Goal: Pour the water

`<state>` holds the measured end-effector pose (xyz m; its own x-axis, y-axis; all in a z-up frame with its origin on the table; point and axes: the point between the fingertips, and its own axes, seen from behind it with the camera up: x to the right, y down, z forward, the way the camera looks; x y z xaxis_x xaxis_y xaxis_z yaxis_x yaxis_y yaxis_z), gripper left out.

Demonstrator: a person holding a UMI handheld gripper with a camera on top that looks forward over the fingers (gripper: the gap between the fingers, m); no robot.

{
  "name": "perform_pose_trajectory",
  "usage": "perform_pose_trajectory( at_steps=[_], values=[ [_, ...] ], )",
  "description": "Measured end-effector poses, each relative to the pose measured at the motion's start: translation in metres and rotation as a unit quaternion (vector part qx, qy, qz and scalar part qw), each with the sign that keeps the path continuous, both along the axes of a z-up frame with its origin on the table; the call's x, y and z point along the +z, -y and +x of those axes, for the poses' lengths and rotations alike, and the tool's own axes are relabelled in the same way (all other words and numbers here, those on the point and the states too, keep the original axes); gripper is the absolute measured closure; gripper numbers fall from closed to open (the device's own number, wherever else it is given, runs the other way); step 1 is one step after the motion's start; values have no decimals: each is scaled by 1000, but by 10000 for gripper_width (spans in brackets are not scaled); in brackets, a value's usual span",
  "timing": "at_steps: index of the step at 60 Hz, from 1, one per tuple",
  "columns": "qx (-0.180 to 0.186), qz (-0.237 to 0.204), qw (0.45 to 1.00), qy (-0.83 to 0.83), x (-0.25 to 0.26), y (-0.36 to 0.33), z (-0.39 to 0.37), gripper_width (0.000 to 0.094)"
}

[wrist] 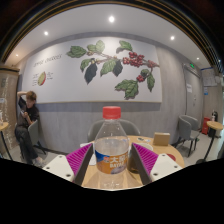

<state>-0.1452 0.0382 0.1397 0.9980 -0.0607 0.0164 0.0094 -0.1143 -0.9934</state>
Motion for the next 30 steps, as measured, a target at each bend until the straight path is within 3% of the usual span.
perform_pose_trajectory(
  at_steps=[1,3,8,22,30],
  values=[
    [0,0,1000,-1,-1,-4,1,146],
    [8,5,1000,-2,-2,-12,-5,467],
    [13,32,999,10,2,-12,-8,575],
    [13,46,999,-13,4,-25,1,616],
    [16,57,988,-145,4,-43,10,617]
  ],
)
